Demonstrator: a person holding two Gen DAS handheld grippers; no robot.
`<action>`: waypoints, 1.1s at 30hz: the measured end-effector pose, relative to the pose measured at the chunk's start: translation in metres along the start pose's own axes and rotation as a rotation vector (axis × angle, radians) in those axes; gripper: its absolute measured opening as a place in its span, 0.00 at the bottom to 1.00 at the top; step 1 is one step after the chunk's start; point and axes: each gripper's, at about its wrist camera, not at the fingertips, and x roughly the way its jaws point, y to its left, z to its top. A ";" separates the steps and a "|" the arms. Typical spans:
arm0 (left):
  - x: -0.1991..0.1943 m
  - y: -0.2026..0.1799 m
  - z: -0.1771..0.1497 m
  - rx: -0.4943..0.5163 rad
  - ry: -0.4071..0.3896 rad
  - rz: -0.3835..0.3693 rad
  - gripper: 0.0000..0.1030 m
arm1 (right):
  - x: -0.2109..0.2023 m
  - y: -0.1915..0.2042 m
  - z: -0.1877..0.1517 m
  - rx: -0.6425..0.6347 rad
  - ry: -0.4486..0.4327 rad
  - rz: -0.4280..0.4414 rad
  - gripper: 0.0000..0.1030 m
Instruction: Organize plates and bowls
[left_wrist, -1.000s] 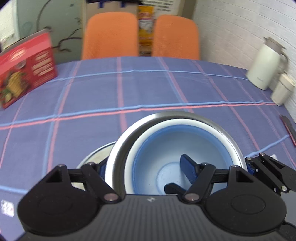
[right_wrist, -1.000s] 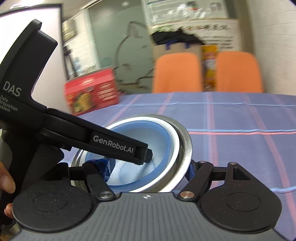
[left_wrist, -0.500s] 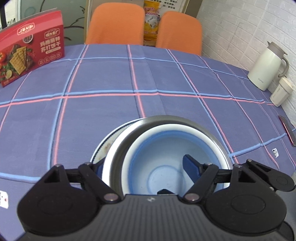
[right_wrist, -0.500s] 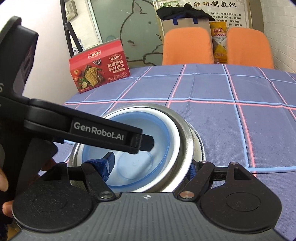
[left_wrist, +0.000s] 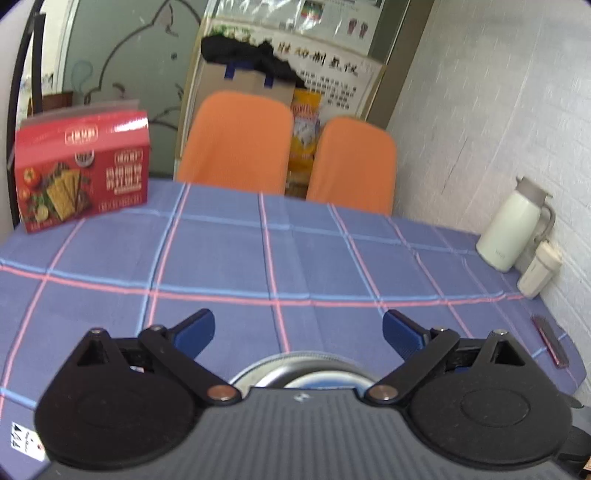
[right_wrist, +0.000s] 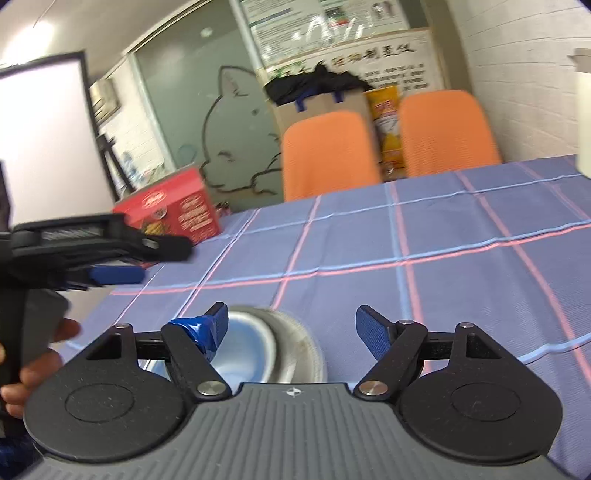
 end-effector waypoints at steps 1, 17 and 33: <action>-0.002 -0.003 0.002 0.001 -0.013 -0.003 0.93 | -0.002 -0.002 0.002 0.008 -0.006 -0.008 0.61; -0.038 -0.042 -0.040 -0.109 -0.173 0.031 0.94 | -0.026 -0.015 -0.011 0.115 -0.173 -0.127 0.62; -0.083 -0.106 -0.143 0.140 -0.185 0.117 0.94 | -0.095 -0.011 -0.086 -0.091 -0.109 -0.298 0.62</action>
